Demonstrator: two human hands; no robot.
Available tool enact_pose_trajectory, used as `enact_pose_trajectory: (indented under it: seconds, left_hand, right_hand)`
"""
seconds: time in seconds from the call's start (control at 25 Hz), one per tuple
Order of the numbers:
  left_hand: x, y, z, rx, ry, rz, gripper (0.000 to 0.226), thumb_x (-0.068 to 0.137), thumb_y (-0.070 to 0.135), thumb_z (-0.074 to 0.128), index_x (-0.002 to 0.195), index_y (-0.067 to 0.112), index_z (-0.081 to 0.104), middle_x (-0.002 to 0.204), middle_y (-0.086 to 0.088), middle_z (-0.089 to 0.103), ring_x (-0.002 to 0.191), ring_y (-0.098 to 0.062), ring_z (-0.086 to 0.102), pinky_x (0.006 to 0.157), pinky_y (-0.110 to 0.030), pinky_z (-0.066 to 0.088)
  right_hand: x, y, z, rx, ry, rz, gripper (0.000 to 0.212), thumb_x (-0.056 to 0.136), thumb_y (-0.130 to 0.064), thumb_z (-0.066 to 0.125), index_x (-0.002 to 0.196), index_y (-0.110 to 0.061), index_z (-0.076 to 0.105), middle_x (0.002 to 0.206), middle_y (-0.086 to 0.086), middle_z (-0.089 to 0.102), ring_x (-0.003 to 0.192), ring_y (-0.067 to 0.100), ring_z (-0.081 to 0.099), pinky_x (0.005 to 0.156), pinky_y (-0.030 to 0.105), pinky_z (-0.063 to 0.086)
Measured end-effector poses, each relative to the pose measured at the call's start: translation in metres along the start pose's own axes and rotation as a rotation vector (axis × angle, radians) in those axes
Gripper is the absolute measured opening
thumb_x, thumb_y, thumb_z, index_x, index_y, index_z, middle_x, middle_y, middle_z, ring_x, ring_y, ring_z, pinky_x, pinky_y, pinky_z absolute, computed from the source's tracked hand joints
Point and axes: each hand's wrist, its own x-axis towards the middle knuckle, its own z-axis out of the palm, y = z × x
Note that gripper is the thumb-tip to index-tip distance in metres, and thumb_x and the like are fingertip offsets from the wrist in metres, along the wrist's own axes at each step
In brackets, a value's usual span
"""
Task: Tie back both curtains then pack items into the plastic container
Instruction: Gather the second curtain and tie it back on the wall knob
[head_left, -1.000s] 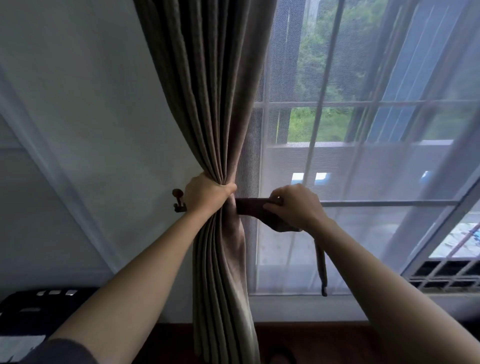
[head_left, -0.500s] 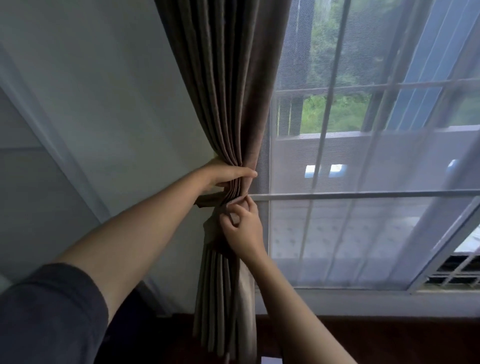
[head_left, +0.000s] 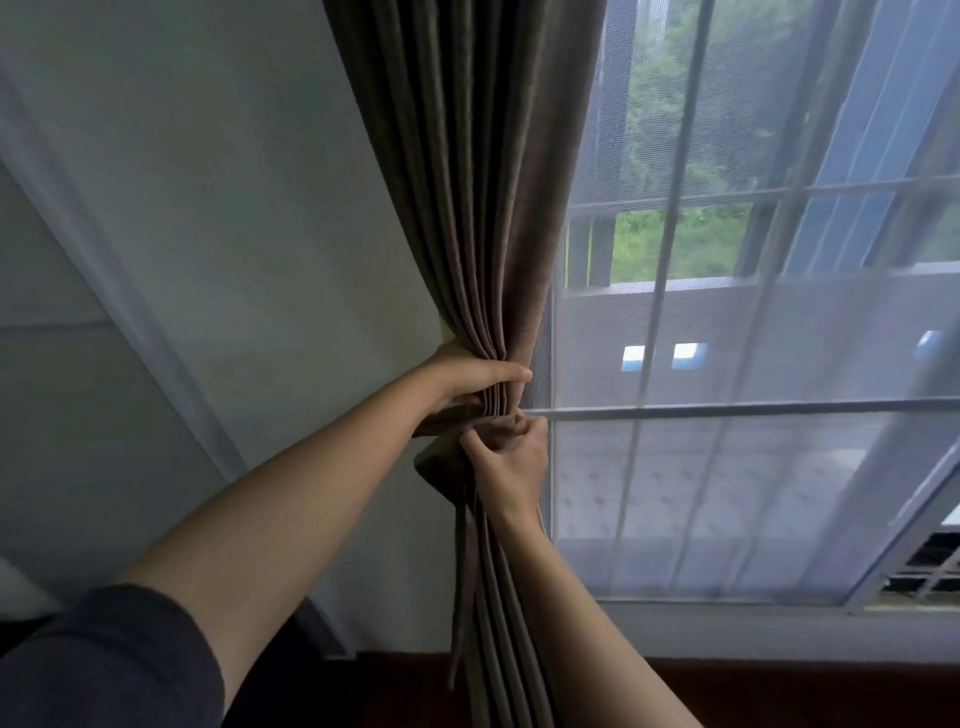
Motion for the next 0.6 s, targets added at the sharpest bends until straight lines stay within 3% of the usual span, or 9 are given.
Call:
enact_pose_trajectory:
  seconds: [0.04, 0.12, 0.24, 0.36, 0.48, 0.6]
  left_hand:
    - [0.001, 0.0, 0.0, -0.006, 0.005, 0.0, 0.055, 0.067, 0.034, 0.081, 0.115, 0.021, 0.058, 0.107, 0.005, 0.063, 0.085, -0.006, 0.056, 0.054, -0.019, 0.044]
    - [-0.001, 0.001, -0.002, -0.012, -0.021, 0.001, 0.052, 0.068, 0.032, 0.081, 0.113, 0.021, 0.058, 0.103, 0.006, 0.063, 0.082, -0.003, 0.056, 0.054, -0.018, 0.044]
    - [-0.002, 0.0, -0.009, -0.016, -0.135, 0.027, 0.048, 0.069, 0.027, 0.081, 0.112, 0.018, 0.061, 0.102, 0.004, 0.067, 0.09, -0.007, 0.062, 0.056, -0.015, 0.046]
    - [0.001, -0.019, -0.028, -0.176, -0.256, 0.056, 0.031, 0.079, 0.002, 0.066, 0.108, 0.013, 0.062, 0.099, -0.004, 0.066, 0.092, -0.017, 0.063, 0.068, -0.022, 0.051]
    - [0.0, -0.065, -0.039, -0.082, -0.07, 0.06, 0.051, 0.08, -0.005, 0.057, 0.125, 0.019, 0.053, 0.114, -0.003, 0.06, 0.087, -0.016, 0.061, 0.066, -0.021, 0.049]
    - [-0.006, -0.109, -0.025, 0.151, -0.018, 0.236, 0.048, 0.077, 0.012, 0.067, 0.124, 0.015, 0.054, 0.12, -0.002, 0.058, 0.109, -0.015, 0.058, 0.088, -0.025, 0.046]
  right_hand:
    - [0.004, -0.003, 0.003, -0.036, 0.033, 0.048, 0.044, 0.06, -0.036, 0.073, 0.087, -0.025, 0.04, 0.092, 0.0, 0.061, 0.088, 0.019, 0.061, 0.083, 0.038, 0.049]
    - [0.015, -0.009, 0.006, -0.184, 0.075, 0.097, 0.056, 0.055, -0.047, 0.071, 0.095, -0.028, 0.038, 0.095, -0.003, 0.059, 0.096, 0.02, 0.057, 0.093, 0.044, 0.042]
    - [0.036, -0.014, 0.009, -0.429, 0.04, 0.104, 0.061, 0.065, -0.044, 0.073, 0.114, -0.018, 0.048, 0.114, 0.005, 0.053, 0.113, 0.028, 0.048, 0.1, 0.044, 0.035]
    - [0.045, -0.011, 0.011, -0.365, -0.008, 0.012, 0.05, 0.071, -0.034, 0.073, 0.112, -0.013, 0.053, 0.114, 0.011, 0.056, 0.107, 0.032, 0.055, 0.089, 0.037, 0.044]
    - [0.044, -0.008, 0.013, -0.341, 0.012, 0.028, 0.038, 0.073, -0.029, 0.069, 0.103, -0.017, 0.049, 0.099, 0.01, 0.066, 0.096, 0.035, 0.061, 0.08, 0.04, 0.048]
    - [0.04, -0.008, 0.014, -0.413, 0.049, 0.031, 0.039, 0.073, -0.031, 0.067, 0.103, -0.019, 0.047, 0.097, 0.008, 0.067, 0.094, 0.035, 0.061, 0.079, 0.04, 0.046]
